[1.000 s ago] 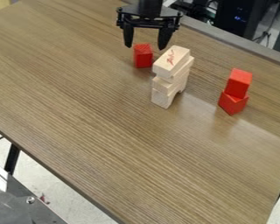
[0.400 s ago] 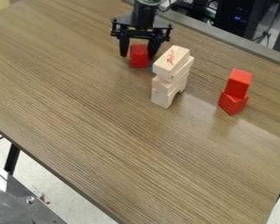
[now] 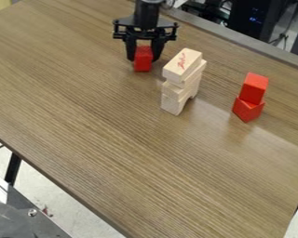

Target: Put the red cube on top of the other red cube

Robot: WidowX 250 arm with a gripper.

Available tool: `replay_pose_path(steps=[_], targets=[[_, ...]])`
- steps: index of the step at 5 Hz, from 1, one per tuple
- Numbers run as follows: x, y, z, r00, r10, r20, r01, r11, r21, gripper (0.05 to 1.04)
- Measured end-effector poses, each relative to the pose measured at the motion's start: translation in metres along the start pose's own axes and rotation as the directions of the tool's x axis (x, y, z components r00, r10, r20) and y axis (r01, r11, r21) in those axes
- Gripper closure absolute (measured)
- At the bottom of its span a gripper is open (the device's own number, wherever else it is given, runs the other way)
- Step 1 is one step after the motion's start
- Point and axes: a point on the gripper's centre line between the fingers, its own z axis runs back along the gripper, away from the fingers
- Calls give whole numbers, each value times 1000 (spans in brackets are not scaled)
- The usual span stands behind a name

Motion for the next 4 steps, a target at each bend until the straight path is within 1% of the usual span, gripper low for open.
replay_pose_path(steps=[1, 2, 3, 4], targets=[[1, 0, 37, 997, 27, 75, -25, 999, -24, 503], [-13, -12, 71, 987, -8, 163, 15, 999, -40, 503], [-38, -28, 95, 970, -104, 222, 121, 991, -65, 503], [-57, -39, 106, 955, -184, 233, 211, 973, -95, 503]])
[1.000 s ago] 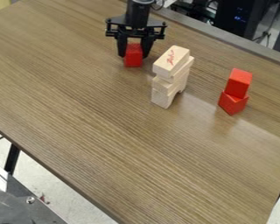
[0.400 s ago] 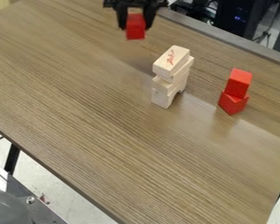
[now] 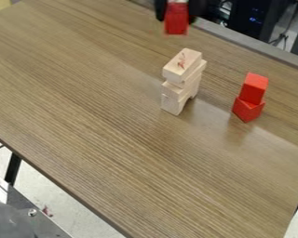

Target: Put the red cube on top of the other red cube

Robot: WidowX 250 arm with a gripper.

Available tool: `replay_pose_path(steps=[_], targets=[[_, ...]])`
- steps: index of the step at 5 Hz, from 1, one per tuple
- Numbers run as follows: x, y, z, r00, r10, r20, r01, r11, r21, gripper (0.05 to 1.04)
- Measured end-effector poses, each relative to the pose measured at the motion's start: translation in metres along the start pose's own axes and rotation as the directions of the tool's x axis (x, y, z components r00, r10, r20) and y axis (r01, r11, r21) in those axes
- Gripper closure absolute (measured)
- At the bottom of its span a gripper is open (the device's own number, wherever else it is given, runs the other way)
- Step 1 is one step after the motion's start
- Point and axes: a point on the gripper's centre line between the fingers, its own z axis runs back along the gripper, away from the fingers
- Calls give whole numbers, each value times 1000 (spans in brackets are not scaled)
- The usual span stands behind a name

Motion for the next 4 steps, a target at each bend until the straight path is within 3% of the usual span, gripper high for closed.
replay_pose_path(steps=[2, 3, 4], targets=[[-8, -21, 15, 996, -69, -56, 65, 996, -65, 503], [-16, -40, 1, 987, -134, -92, 130, 990, -46, 503], [-25, -59, -6, 976, -198, -95, 197, 980, -25, 503]])
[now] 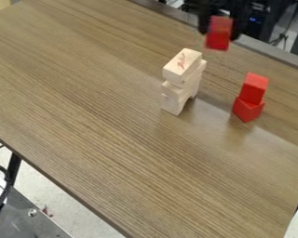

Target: Put the red cube on top of the other red cube

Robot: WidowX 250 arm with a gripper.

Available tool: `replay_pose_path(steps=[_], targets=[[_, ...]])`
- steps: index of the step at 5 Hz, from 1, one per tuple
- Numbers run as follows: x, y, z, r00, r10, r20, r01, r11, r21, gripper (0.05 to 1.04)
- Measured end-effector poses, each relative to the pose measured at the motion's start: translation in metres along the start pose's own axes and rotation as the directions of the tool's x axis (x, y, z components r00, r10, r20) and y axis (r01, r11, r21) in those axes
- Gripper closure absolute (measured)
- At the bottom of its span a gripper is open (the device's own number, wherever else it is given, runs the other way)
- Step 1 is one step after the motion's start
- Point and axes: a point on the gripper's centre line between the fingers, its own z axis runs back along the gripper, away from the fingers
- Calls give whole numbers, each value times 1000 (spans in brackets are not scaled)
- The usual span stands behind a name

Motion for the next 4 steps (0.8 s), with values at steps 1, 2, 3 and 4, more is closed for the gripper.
replay_pose_path(steps=[1, 2, 3, 4], targets=[[-4, -15, -11, 999, -34, -18, 34, 999, 13, 503], [-3, -26, -17, 999, -43, -21, 43, 999, 13, 503], [-3, -37, -25, 998, -49, -29, 50, 999, 19, 503], [-1, -46, -35, 999, -47, -27, 47, 999, 26, 503]])
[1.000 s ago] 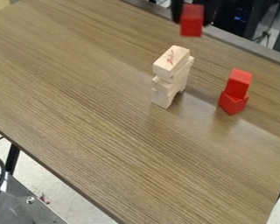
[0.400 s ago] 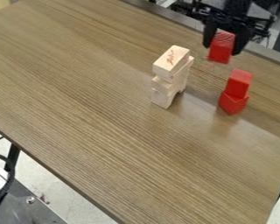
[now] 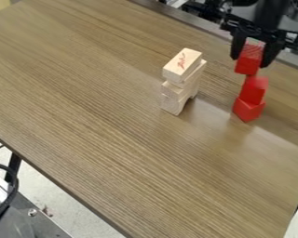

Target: Put the red cube on top of the other red cube

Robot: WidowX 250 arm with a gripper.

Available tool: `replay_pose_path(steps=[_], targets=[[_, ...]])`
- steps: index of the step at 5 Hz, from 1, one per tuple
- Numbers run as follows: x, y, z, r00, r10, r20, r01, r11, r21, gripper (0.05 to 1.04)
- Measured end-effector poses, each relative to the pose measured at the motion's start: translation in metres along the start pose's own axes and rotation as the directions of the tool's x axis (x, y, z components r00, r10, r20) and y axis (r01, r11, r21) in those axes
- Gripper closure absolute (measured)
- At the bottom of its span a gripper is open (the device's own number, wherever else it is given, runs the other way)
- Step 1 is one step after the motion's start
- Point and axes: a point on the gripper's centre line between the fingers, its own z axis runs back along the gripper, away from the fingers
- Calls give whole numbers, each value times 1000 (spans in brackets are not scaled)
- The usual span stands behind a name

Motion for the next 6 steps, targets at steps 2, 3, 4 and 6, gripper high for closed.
replay_pose_path(steps=[2, 3, 4, 6], targets=[[2, -11, -1, 1000, 3, 9, -3, 1000, -12, 503], [0, -16, 0, 1000, -2, 12, 3, 1000, -16, 503], [-1, -17, 0, 1000, -1, 7, 1, 1000, -22, 503], [-5, -16, 0, 1000, 3, -17, -3, 1000, -22, 503]])
